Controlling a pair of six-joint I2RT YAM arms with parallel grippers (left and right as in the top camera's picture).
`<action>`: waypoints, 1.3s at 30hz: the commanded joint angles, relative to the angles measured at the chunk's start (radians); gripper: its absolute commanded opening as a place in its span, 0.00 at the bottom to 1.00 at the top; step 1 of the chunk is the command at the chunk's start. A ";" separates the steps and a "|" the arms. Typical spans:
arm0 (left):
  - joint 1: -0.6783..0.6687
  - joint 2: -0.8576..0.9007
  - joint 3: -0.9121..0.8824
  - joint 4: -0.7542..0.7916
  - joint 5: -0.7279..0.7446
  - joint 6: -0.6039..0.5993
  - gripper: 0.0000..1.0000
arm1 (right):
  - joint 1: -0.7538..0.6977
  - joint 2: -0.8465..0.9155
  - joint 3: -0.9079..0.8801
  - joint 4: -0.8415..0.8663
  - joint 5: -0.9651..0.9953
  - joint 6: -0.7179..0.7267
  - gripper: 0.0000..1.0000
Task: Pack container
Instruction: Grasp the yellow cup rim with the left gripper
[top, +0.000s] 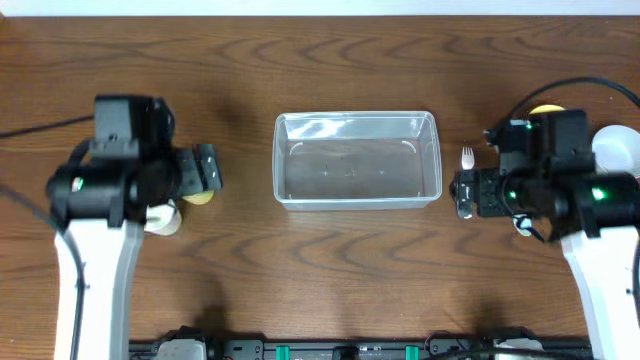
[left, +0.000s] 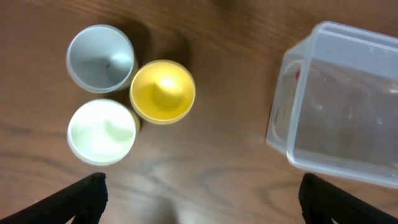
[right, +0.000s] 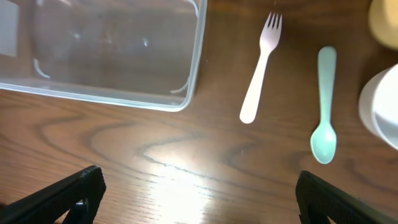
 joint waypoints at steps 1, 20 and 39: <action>0.006 0.121 0.015 0.036 0.010 -0.012 0.98 | 0.011 0.060 0.019 -0.004 -0.001 0.003 0.99; 0.006 0.589 0.014 0.102 -0.018 -0.012 0.98 | 0.011 0.154 0.019 0.000 0.000 0.003 0.99; 0.006 0.603 0.014 0.117 -0.048 -0.012 0.35 | 0.011 0.154 0.019 -0.023 0.000 0.002 0.90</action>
